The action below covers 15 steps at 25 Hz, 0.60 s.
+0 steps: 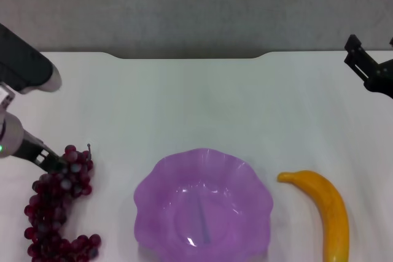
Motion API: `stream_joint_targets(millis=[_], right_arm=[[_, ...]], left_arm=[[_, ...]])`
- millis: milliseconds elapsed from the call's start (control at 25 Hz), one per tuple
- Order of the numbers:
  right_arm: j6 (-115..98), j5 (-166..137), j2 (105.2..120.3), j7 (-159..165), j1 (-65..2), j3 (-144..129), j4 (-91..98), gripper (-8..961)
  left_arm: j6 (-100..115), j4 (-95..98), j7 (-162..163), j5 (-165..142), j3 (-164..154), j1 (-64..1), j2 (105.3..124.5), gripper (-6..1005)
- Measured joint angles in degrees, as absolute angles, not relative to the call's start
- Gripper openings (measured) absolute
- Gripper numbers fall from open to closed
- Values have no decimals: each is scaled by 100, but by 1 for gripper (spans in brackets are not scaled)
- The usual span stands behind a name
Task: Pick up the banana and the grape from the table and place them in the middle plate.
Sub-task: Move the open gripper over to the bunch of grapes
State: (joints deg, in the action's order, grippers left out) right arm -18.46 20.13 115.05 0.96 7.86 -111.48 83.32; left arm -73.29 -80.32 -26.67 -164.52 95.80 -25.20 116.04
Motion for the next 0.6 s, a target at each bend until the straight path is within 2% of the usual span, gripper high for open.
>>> stream_joint_targets(millis=[600], right_arm=[[-1831,2012,11505,96,764,-11162,8332,851]], left_arm=[[-6496,-6302,-2776,-16277,9630,-3086,11616,608]])
